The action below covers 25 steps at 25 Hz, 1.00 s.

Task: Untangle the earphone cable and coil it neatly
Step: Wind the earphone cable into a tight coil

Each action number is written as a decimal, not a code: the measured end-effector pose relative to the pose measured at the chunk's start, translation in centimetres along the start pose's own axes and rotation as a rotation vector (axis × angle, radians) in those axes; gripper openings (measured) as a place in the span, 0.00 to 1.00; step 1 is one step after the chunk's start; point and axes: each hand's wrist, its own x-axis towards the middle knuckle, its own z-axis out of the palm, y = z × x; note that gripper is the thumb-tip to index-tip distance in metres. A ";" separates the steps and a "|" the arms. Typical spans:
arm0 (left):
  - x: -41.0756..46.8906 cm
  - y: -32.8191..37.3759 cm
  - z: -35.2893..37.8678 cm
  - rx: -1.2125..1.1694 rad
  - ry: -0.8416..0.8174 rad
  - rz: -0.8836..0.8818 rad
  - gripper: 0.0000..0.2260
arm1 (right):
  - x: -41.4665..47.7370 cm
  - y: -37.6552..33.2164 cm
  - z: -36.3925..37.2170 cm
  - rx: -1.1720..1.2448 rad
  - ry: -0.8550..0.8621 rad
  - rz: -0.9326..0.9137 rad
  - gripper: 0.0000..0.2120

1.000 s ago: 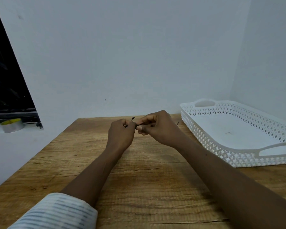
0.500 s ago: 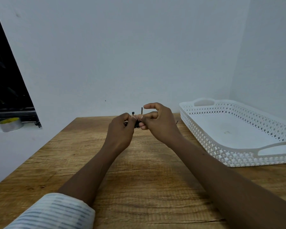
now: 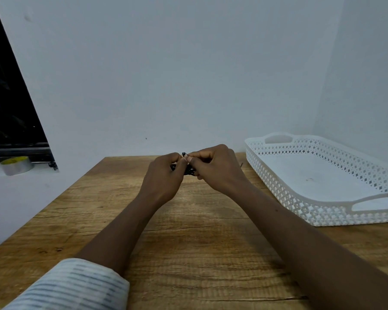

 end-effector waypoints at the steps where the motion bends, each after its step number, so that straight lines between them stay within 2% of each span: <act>1: 0.0 0.0 -0.1 0.007 -0.008 0.010 0.16 | 0.0 0.0 0.0 0.008 0.000 0.007 0.08; 8: 0.1 0.1 -0.4 -0.031 -0.044 0.040 0.17 | 0.2 0.2 0.0 0.138 0.013 0.080 0.07; 14: 0.3 -0.5 -0.3 0.006 -0.023 0.044 0.18 | 0.3 0.5 0.1 0.168 -0.007 0.093 0.07; 21: 0.2 -0.4 -0.6 0.165 -0.052 0.084 0.16 | 0.5 0.9 0.0 0.126 -0.037 0.121 0.08; 25: 0.4 -0.4 -0.7 0.113 -0.054 0.042 0.16 | 0.5 0.8 0.0 0.196 -0.026 0.127 0.07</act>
